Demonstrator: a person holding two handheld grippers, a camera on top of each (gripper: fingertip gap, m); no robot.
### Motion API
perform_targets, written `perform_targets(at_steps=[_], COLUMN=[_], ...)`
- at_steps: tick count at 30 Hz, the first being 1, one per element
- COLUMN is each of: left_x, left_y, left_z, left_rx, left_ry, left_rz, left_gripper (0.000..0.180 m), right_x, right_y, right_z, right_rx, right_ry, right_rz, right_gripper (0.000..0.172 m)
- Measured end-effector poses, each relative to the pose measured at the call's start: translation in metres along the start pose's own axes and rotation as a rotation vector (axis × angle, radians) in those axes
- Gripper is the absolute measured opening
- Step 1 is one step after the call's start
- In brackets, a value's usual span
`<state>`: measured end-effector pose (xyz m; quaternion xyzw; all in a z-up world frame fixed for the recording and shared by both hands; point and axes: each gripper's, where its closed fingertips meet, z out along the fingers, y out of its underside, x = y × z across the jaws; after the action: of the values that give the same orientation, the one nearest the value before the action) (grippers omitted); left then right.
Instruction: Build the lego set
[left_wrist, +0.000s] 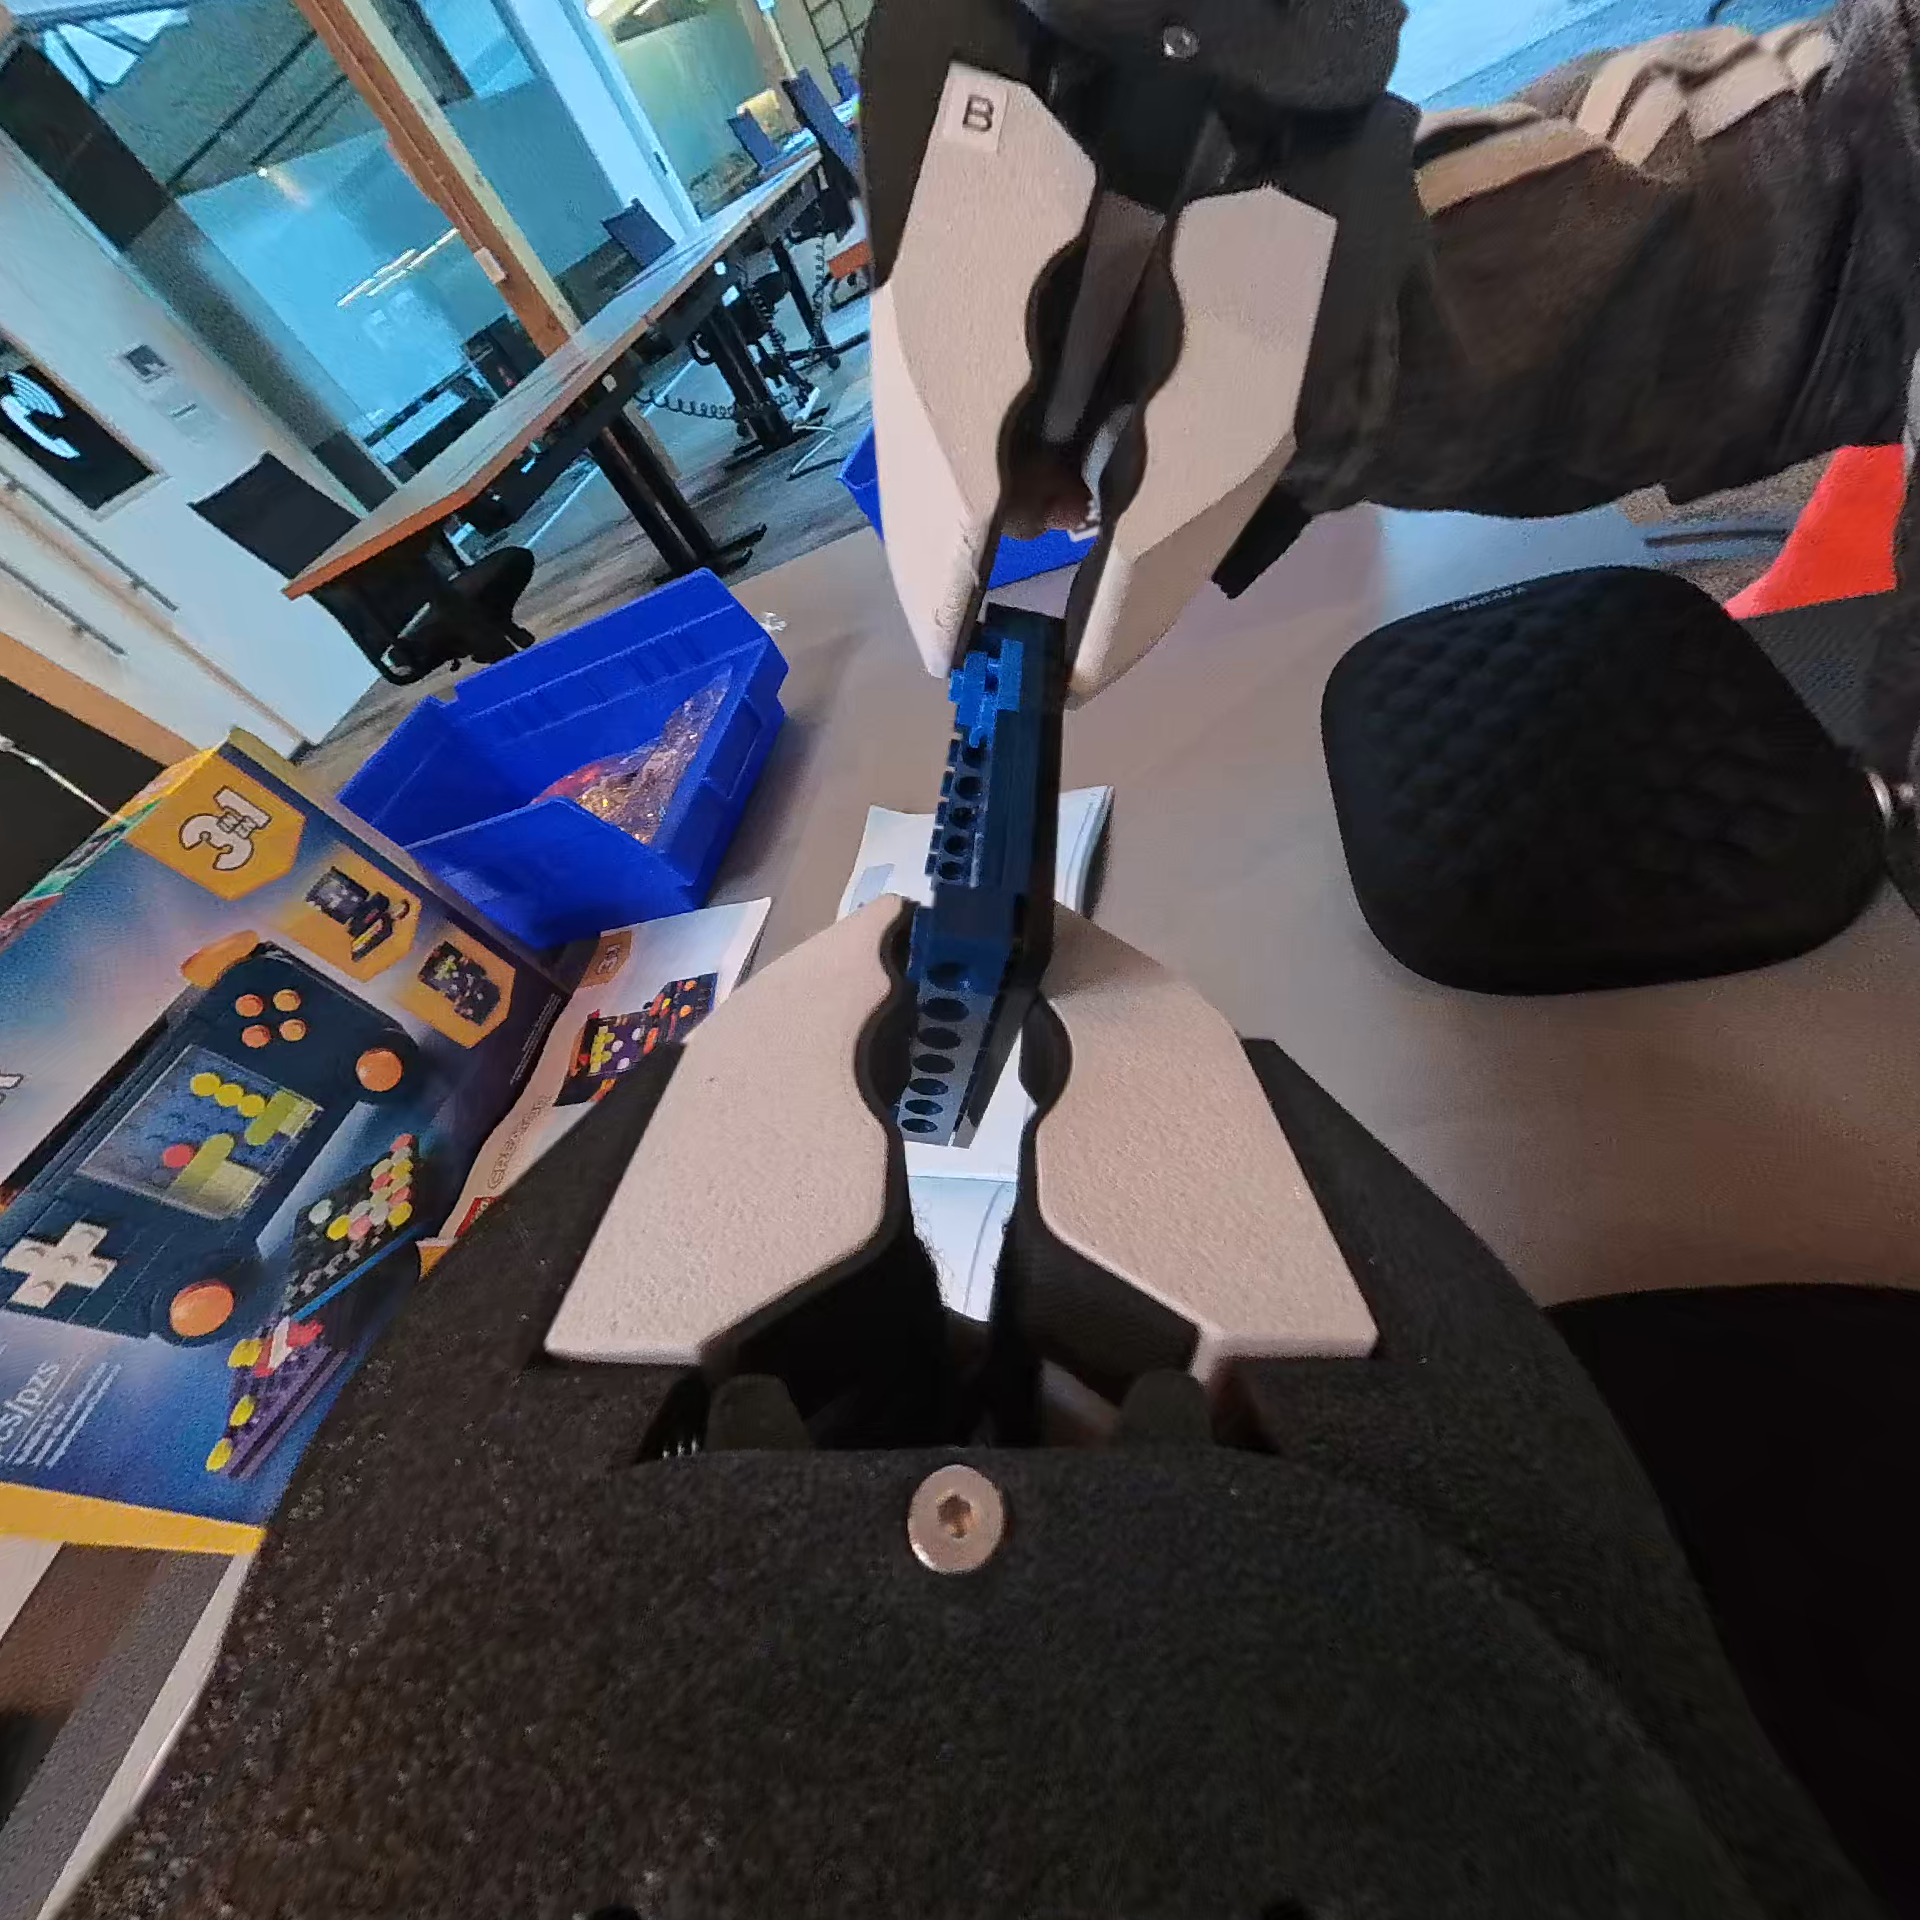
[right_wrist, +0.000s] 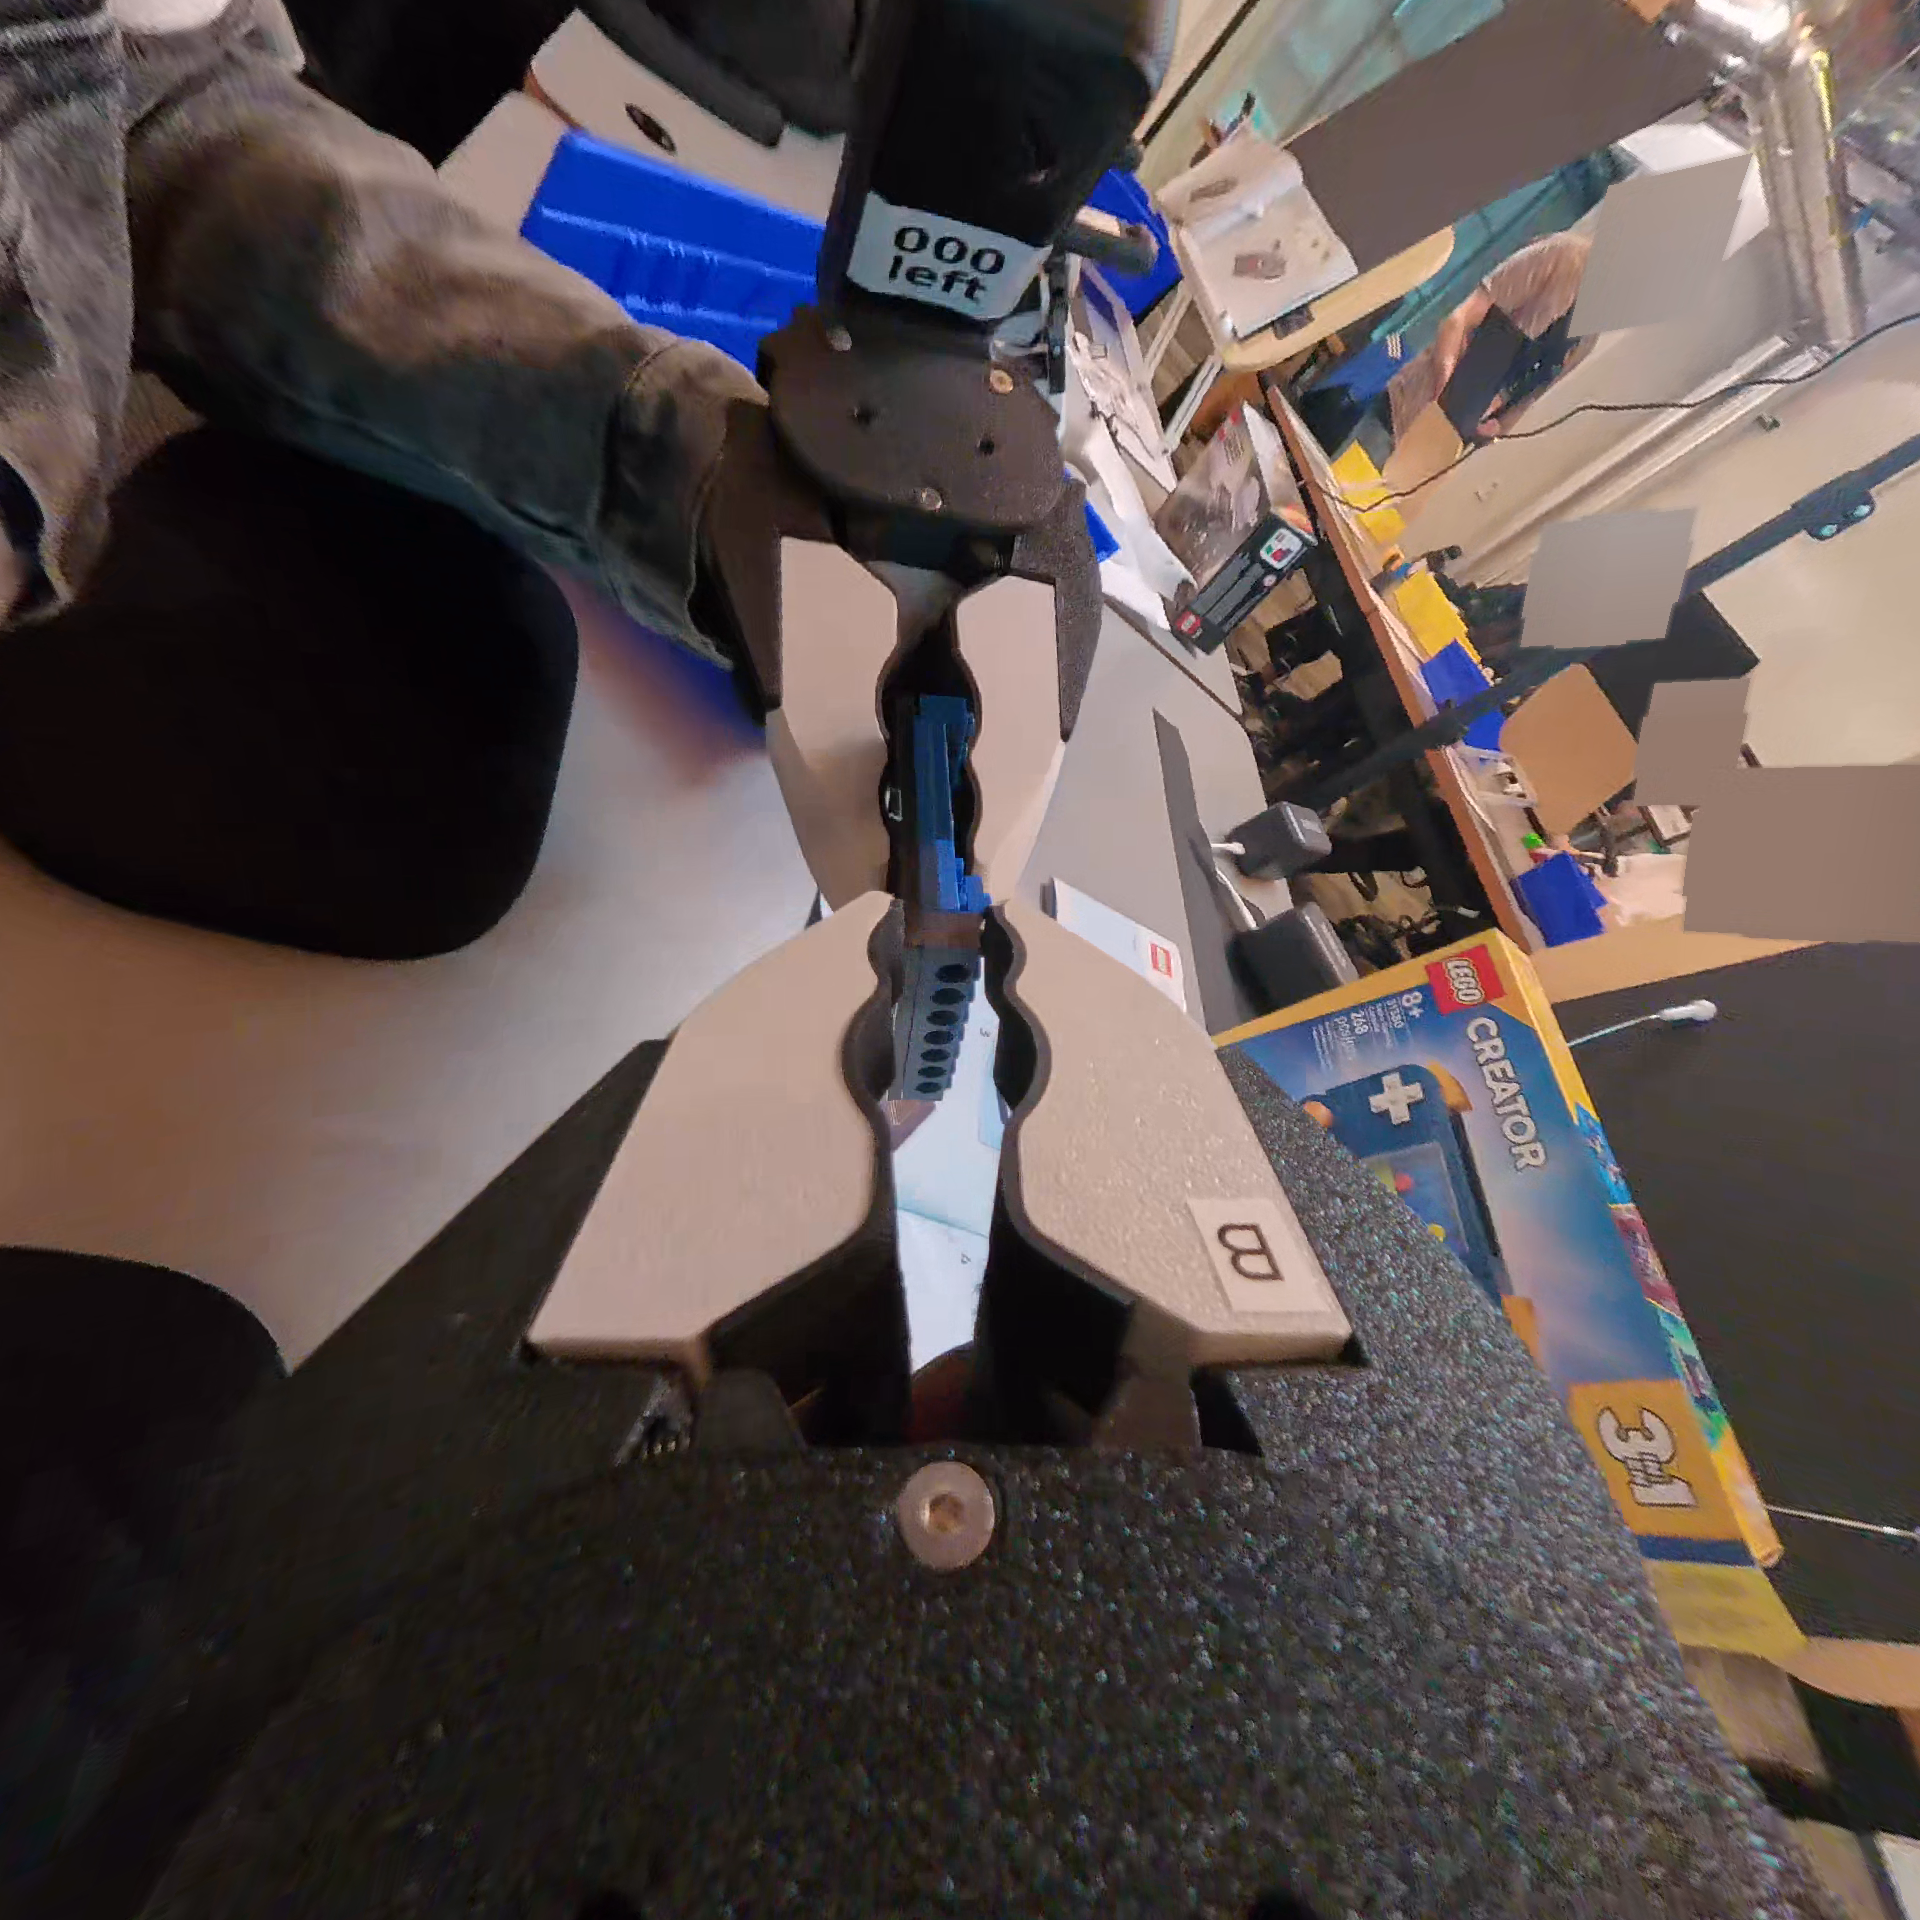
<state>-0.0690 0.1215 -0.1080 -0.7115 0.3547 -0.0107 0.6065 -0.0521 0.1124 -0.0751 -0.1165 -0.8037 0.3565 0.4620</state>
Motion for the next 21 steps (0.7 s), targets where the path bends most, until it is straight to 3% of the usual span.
perform_targets(at_steps=[6,11,17,21], left_x=[0.002,-0.003,-0.022,-0.029], left_y=[-0.002,-0.008,-0.015,-0.019], left_z=[0.000,-0.004,-0.016,-0.021], left_rx=[0.044,0.039,-0.131,-0.200], left_ry=[0.020,-0.038,-0.211,-0.250], left_rz=[0.010,0.110,0.344,0.402], left_gripper=[0.016,0.016,0.016,0.016], right_x=[-0.001,0.001,0.010,0.017], right_y=[-0.006,-0.012,-0.014,-0.016], right_z=[0.000,-0.001,0.001,0.002], right_rx=[0.080,0.121,0.035,0.001], right_ry=[0.002,0.032,0.156,0.204], right_rz=[-0.009,-0.076,-0.397,-0.500], right_gripper=[0.015,0.015,0.015,0.015])
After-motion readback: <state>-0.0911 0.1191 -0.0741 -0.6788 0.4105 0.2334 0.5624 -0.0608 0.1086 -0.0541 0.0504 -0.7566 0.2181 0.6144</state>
